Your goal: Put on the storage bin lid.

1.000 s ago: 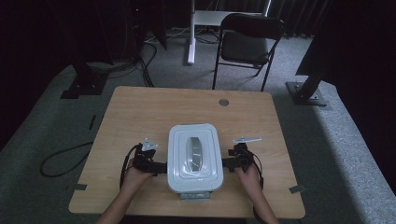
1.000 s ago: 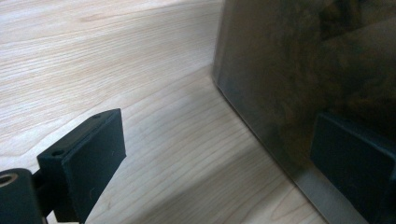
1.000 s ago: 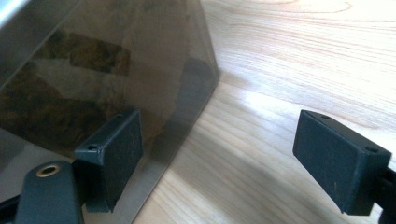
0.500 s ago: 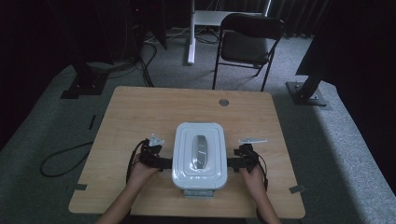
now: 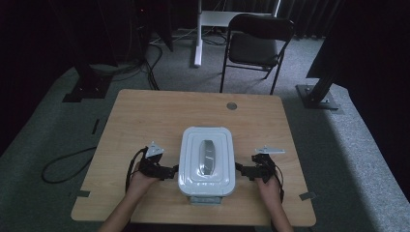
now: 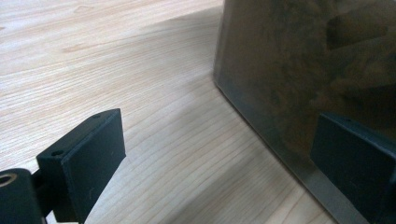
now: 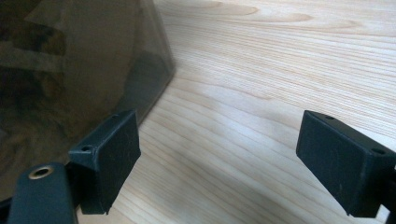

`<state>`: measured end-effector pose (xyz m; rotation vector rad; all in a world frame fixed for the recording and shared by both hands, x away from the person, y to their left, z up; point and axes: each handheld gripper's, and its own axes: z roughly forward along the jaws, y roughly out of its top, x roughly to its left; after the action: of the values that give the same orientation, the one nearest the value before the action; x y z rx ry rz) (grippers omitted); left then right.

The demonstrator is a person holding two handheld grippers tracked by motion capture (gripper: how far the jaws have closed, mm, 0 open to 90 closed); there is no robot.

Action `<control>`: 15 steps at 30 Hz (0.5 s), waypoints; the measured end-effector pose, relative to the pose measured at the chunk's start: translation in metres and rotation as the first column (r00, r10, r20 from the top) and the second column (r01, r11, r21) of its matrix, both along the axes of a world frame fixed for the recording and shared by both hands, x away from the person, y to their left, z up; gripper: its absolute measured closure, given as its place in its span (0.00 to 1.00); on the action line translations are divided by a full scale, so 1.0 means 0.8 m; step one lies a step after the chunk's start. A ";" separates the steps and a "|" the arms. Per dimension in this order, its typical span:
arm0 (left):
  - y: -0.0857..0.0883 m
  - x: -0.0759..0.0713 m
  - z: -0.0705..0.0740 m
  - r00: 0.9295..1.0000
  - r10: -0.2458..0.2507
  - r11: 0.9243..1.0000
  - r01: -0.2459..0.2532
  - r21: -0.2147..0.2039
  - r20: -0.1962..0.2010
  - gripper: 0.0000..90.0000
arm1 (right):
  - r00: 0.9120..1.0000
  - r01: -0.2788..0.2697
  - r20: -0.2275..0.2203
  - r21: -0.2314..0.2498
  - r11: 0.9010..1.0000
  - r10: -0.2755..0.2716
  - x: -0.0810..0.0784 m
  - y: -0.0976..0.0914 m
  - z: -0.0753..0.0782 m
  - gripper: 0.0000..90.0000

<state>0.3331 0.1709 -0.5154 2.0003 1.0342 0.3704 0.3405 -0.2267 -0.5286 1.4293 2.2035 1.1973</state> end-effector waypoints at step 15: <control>0.011 -0.006 -0.001 0.999 0.001 1.000 0.000 -0.020 0.046 0.05 | 0.997 -0.015 0.076 -0.076 0.997 0.021 -0.009 0.003 -0.004 0.14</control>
<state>0.3279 0.1794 -0.5165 1.9648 1.0066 0.4031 0.3331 -0.2242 -0.5321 1.3148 2.1895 1.1429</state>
